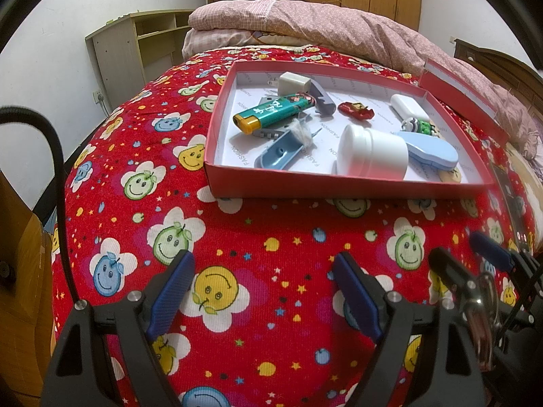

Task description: Organize rigid objects

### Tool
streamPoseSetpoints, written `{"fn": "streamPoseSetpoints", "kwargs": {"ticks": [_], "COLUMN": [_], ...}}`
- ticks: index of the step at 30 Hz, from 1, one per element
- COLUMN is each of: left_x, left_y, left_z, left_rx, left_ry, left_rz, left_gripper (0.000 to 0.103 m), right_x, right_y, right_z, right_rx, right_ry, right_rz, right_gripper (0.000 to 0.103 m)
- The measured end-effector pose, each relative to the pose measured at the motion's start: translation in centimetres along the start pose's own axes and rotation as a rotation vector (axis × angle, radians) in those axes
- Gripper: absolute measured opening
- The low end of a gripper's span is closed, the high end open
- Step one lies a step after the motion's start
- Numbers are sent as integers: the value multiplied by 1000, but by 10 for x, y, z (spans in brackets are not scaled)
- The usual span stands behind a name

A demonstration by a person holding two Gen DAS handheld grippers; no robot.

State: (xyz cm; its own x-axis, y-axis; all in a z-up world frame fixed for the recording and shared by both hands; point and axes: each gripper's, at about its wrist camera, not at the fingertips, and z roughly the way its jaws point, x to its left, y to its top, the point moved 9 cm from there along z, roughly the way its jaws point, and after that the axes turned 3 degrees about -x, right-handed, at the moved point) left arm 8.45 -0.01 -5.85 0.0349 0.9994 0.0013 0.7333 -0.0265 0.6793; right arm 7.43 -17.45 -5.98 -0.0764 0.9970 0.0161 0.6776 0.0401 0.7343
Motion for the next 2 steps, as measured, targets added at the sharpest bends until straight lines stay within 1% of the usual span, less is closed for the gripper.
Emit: {"fn": "streamPoseSetpoints", "kwargs": {"ticks": [2], "left_x": [1], "left_y": [0], "left_z": [0], "left_rx": [0], "left_ry": [0], "left_rz": [0], "left_gripper": [87], "right_x": [0], "right_y": [0], "right_z": [0], "right_rx": [0], "right_ry": [0], "right_rz": [0], "right_gripper": [66]}}
